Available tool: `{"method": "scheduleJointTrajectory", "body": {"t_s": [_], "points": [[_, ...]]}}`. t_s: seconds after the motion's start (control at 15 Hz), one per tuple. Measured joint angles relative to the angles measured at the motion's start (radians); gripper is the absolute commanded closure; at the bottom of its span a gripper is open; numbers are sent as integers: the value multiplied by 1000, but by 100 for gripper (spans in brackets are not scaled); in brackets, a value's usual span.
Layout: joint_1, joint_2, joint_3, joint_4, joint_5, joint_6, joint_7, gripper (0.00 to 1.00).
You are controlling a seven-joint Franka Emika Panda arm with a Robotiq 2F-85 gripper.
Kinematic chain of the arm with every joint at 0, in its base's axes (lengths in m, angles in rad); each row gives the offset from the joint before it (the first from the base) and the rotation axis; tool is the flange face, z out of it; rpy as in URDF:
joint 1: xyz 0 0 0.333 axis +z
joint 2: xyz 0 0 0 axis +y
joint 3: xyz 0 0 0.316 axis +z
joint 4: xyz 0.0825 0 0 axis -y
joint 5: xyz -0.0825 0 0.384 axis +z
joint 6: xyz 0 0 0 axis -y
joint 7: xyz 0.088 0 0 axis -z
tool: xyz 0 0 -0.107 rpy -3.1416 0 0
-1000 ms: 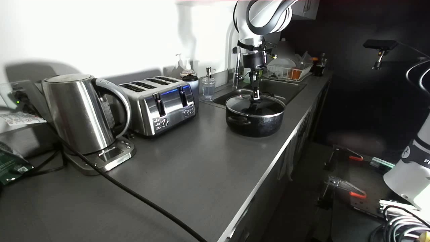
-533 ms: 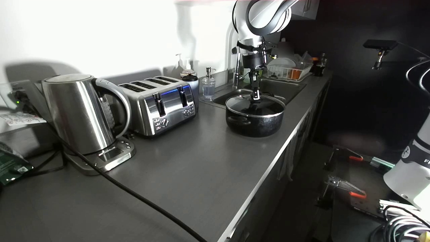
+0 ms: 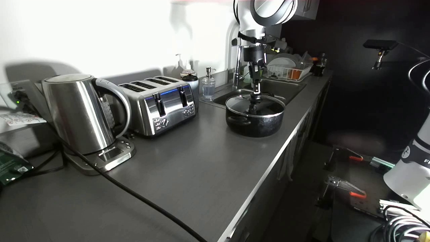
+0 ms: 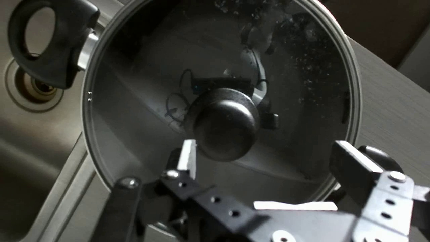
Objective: Put the lid on the pot
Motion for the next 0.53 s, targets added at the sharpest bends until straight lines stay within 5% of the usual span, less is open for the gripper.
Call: {"method": "scheduleJointTrajectory", "body": {"t_s": [0.53], "points": [[38, -216, 4, -187, 0, 30, -78, 0]]}}
